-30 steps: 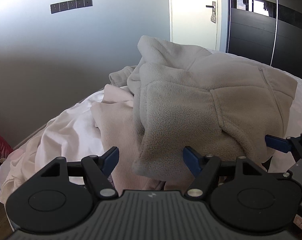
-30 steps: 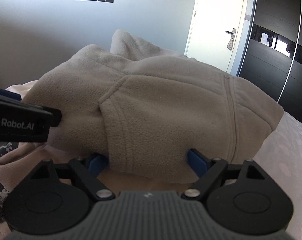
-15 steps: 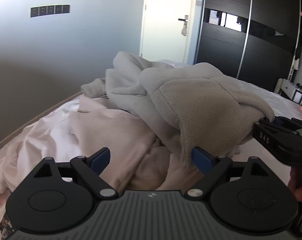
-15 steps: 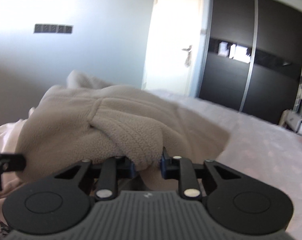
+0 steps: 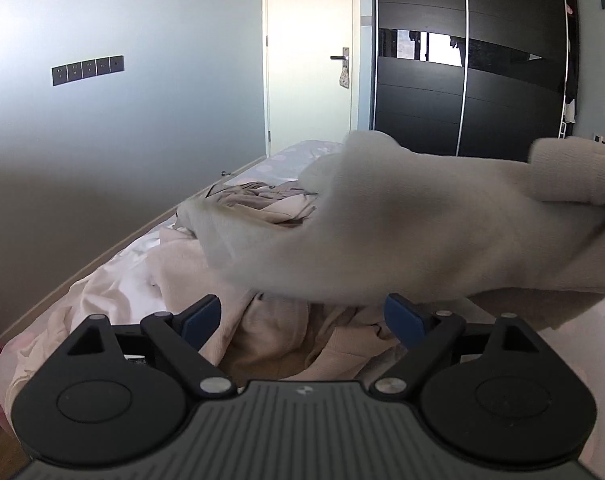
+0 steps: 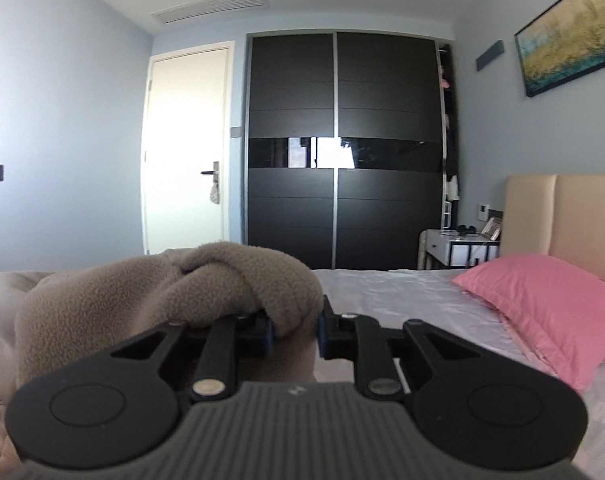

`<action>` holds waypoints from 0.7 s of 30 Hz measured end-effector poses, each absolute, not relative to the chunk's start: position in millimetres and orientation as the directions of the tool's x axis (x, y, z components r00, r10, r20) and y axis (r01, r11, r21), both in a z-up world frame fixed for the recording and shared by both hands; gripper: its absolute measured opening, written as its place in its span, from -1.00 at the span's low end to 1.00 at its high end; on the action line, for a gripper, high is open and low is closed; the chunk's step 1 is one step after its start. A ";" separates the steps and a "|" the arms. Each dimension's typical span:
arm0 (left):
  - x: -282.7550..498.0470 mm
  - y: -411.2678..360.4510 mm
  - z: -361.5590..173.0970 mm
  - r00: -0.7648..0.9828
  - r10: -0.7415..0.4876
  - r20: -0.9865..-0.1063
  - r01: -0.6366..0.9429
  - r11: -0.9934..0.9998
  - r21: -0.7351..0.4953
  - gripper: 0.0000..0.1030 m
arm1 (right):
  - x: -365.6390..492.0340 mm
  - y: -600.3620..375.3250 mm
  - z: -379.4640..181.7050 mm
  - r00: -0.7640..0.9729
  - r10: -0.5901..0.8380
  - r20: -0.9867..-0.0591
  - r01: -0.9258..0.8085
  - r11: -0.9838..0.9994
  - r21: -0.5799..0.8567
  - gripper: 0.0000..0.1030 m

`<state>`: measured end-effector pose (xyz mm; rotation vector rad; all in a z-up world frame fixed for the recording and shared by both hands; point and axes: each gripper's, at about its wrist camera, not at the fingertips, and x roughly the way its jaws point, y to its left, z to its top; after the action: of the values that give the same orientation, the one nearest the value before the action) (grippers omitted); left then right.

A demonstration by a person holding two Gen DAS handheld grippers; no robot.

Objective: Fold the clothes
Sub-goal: 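Drag the beige hoodie across the bed with the right gripper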

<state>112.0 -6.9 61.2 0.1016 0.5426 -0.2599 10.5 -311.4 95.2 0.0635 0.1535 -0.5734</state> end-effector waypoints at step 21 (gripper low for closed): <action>14.4 -153.3 -14.5 0.594 -0.474 -0.650 0.630 0.776 0.009 0.74 | -333.3 -503.1 -0.1 0.305 -0.681 -0.666 0.851 0.509 -0.131 0.10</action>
<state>14.4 -153.3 -14.5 0.2496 0.6766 -0.6495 -333.3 -503.1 -0.1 0.2657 0.7357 -1.0300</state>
